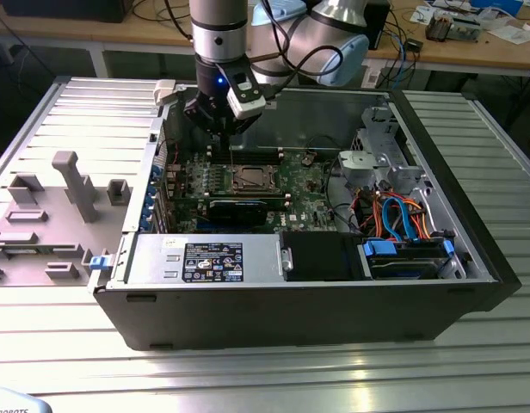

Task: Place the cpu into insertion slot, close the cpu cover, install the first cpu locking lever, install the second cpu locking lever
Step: 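Install the first cpu locking lever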

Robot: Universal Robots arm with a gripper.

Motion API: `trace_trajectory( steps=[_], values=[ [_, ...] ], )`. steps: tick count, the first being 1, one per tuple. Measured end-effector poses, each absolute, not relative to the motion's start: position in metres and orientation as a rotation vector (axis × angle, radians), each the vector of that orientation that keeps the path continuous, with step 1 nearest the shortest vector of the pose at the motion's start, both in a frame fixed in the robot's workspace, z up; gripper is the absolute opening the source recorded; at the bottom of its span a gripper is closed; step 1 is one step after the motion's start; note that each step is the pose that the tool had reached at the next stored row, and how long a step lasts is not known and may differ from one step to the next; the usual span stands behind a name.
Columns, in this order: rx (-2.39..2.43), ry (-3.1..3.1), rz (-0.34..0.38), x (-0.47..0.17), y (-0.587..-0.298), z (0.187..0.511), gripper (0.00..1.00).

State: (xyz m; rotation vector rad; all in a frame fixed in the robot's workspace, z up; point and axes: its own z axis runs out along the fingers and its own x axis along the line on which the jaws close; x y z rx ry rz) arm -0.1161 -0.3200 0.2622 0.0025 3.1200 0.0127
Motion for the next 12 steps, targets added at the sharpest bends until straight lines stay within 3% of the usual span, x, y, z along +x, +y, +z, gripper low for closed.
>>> trace_trajectory(
  steps=[12],
  values=[
    [-0.011, 3.120, 0.013, -0.1179, -0.3102, 0.2610, 0.11]
  ],
)
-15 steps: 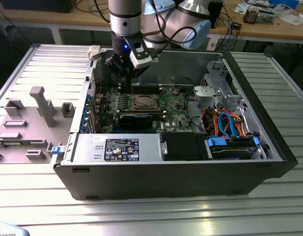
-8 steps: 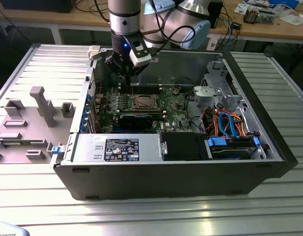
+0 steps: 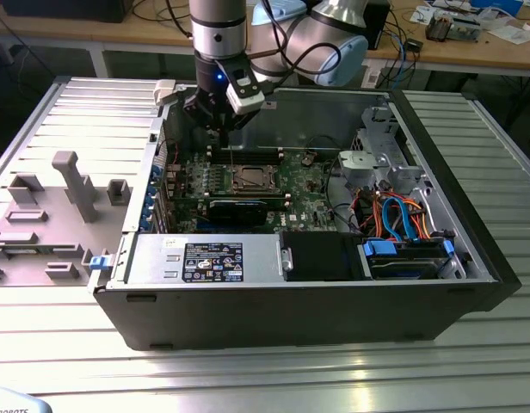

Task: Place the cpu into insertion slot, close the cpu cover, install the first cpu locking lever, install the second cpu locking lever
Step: 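Install the first cpu locking lever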

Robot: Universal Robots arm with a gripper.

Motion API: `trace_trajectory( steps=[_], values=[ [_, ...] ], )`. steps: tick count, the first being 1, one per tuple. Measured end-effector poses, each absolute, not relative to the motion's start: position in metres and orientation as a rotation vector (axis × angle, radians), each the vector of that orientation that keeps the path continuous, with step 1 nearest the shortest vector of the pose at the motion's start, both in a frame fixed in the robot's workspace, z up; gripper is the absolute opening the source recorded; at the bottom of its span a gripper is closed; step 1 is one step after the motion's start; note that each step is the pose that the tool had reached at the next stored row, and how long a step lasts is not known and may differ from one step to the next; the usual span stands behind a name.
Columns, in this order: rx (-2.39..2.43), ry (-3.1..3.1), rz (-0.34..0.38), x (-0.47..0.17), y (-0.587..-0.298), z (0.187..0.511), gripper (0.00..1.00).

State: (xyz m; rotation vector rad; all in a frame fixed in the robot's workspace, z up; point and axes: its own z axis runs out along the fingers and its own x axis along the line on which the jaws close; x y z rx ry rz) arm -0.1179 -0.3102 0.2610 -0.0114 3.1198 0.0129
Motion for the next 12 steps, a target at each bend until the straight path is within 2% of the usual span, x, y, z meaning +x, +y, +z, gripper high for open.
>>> trace_trajectory(
  steps=[12],
  values=[
    [-0.017, 3.120, 0.009, -0.1124, -0.3080, 0.2607, 0.11]
  ],
)
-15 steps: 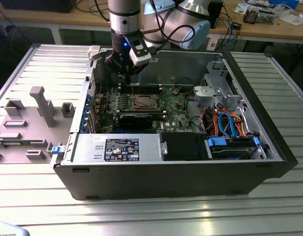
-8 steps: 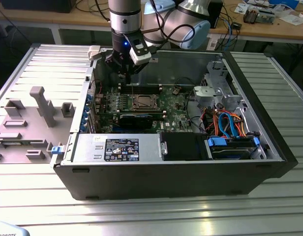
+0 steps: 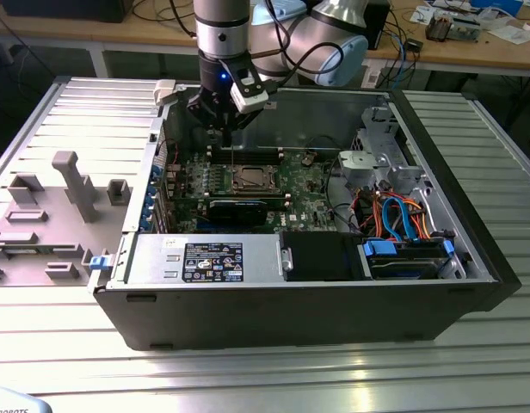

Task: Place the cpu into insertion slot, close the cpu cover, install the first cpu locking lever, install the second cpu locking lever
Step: 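Install the first cpu locking lever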

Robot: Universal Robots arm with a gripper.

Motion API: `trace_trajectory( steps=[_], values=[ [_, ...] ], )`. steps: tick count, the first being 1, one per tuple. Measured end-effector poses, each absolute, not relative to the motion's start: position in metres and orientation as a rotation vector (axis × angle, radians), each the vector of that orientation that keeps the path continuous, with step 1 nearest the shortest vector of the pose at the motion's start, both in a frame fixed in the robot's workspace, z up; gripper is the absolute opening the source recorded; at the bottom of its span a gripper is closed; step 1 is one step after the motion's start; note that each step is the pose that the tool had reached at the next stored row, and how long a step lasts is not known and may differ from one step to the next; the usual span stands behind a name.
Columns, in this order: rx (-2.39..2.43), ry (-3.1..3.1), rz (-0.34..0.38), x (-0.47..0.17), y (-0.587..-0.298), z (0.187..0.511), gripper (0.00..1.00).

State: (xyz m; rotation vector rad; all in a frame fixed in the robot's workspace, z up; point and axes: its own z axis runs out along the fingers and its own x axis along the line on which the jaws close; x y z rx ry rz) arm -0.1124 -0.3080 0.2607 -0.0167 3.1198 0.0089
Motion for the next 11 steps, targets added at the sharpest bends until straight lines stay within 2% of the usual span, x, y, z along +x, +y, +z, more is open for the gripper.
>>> trace_trajectory(
  steps=[11],
  values=[
    [-0.017, 3.120, 0.009, -0.1109, -0.3080, 0.2607, 0.11]
  ],
)
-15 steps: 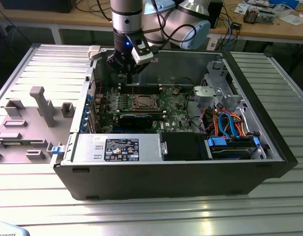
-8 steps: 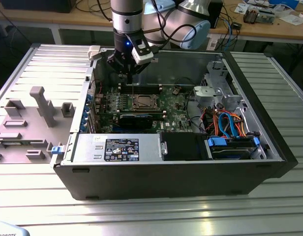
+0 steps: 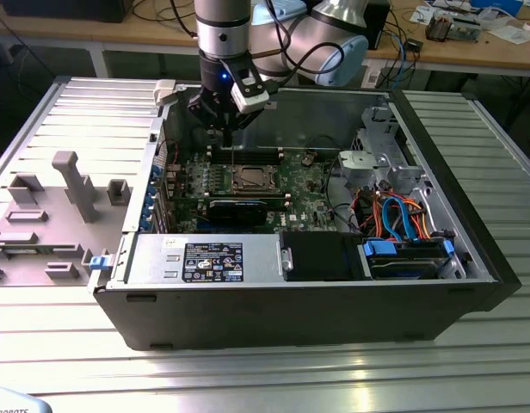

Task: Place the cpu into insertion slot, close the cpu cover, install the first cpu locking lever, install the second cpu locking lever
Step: 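Install the first cpu locking lever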

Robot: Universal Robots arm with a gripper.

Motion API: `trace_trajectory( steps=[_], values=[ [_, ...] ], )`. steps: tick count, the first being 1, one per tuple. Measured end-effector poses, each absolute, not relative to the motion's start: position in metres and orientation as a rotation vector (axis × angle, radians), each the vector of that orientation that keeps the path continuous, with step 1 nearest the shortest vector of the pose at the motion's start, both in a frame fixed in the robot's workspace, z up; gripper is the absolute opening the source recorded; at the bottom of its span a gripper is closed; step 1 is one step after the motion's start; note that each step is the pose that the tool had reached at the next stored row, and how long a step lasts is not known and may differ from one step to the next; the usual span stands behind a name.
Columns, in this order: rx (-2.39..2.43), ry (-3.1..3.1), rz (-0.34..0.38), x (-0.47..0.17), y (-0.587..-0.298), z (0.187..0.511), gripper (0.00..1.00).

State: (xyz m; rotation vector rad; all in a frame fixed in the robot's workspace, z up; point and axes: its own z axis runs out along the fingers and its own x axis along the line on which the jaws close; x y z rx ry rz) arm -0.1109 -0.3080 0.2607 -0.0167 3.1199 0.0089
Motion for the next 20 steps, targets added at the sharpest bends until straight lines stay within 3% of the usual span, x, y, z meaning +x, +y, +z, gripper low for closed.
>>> trace_trajectory(
  steps=[20],
  values=[
    [-0.016, 3.120, 0.009, -0.093, -0.308, 0.259, 0.11]
  ],
)
